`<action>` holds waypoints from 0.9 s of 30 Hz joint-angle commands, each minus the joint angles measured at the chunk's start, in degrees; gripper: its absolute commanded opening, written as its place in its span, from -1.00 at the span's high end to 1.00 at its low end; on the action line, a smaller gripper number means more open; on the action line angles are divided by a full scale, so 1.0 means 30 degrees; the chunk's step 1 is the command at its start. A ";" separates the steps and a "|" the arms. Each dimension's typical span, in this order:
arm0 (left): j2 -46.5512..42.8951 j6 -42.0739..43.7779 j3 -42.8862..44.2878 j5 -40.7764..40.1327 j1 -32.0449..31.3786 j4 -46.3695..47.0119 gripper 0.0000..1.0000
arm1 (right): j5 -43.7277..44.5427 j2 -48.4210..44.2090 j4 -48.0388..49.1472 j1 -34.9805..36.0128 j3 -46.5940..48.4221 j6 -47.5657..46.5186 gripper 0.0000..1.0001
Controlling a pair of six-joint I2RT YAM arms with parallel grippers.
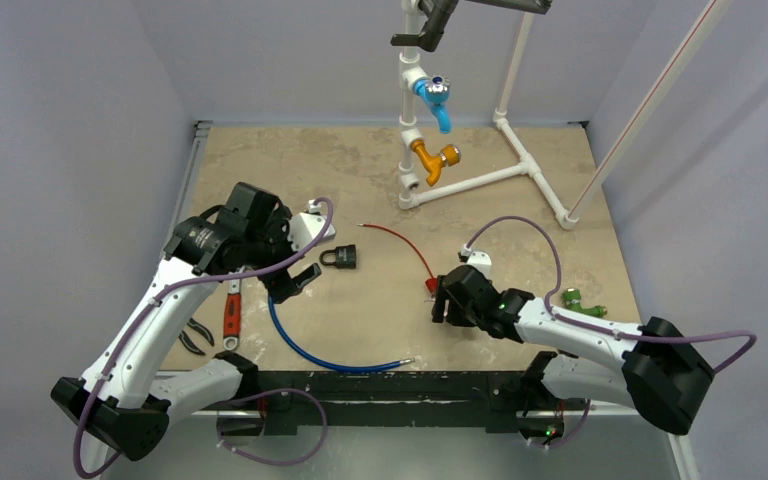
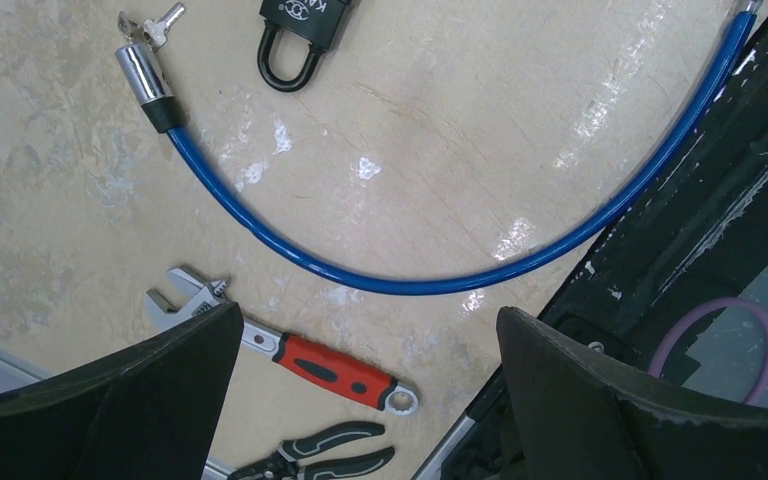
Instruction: Unlock with the key
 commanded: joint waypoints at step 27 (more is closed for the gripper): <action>-0.0620 -0.0208 0.0477 0.0292 0.0076 -0.0235 -1.00 | 0.1997 0.4640 -0.1499 0.4406 0.2342 0.0815 0.24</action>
